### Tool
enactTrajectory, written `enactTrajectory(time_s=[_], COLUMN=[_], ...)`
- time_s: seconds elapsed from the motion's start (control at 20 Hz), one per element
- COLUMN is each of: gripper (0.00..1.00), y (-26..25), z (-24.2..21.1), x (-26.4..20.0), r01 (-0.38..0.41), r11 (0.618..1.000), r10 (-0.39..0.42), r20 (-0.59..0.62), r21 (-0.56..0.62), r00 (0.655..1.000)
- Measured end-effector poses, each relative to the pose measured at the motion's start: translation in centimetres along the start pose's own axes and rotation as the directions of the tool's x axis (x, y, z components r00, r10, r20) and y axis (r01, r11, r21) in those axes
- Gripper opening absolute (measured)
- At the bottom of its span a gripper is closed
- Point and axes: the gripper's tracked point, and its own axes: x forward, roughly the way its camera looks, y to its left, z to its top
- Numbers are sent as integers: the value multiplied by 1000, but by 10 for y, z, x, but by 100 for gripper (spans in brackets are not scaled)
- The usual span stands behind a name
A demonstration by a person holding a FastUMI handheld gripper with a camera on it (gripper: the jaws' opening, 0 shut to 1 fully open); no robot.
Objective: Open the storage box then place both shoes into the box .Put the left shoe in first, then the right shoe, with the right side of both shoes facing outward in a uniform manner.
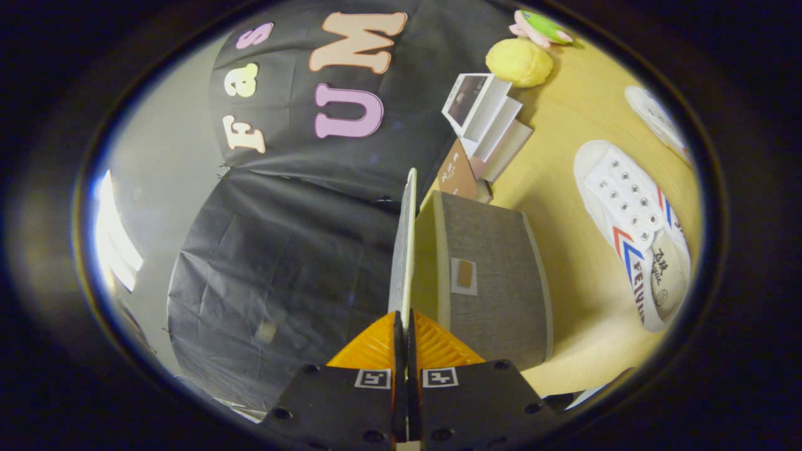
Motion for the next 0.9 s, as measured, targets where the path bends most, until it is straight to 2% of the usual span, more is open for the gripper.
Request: enactTrajectory(time_s=[0.35,0.65,0.9], gripper=[5,6,5], y=[76,137,176], z=[-2,-25,-53], x=[12,47,84], r01=[-66,-112,-151], r11=[991,969,958], r10=[65,106,141], r20=[-8,-39,-58], r21=[-114,-218,-245], r00=[998,994,988])
